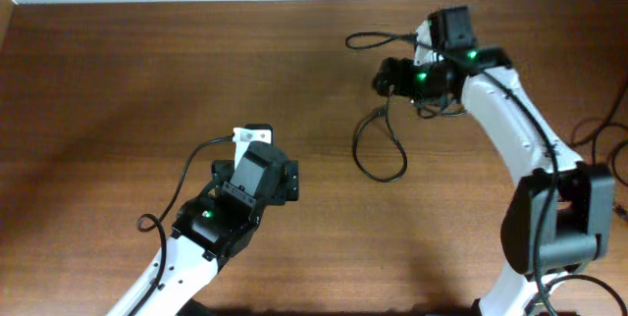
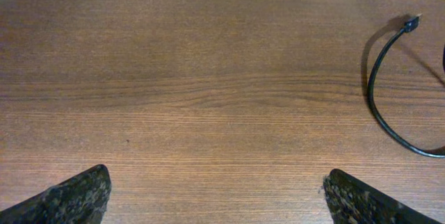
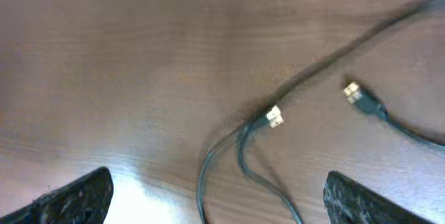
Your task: Untangle cables
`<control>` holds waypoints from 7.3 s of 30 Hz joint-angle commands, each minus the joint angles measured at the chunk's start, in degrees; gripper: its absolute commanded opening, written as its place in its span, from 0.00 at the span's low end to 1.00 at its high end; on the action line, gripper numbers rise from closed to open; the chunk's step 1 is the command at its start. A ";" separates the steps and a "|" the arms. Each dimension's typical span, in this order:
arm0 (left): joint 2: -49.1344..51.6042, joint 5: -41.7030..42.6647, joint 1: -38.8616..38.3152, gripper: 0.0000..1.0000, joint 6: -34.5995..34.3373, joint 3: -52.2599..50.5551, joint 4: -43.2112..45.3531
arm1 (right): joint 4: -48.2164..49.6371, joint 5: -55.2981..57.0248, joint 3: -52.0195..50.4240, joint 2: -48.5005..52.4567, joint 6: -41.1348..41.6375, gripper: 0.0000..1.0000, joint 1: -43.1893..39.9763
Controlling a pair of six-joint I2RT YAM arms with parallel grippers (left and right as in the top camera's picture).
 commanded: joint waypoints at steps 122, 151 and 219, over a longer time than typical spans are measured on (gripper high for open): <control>-0.68 0.24 -0.07 0.99 0.11 0.07 0.00 | -39.98 -18.32 -4.76 -38.73 -26.32 0.99 -34.53; -57.57 0.76 11.43 0.99 0.11 -33.53 26.08 | -39.98 -18.32 -4.76 -38.73 -26.32 0.99 -34.53; -62.93 19.47 27.39 0.99 28.89 -45.33 30.08 | -37.88 -4.50 -4.76 -40.28 -26.95 0.99 -34.53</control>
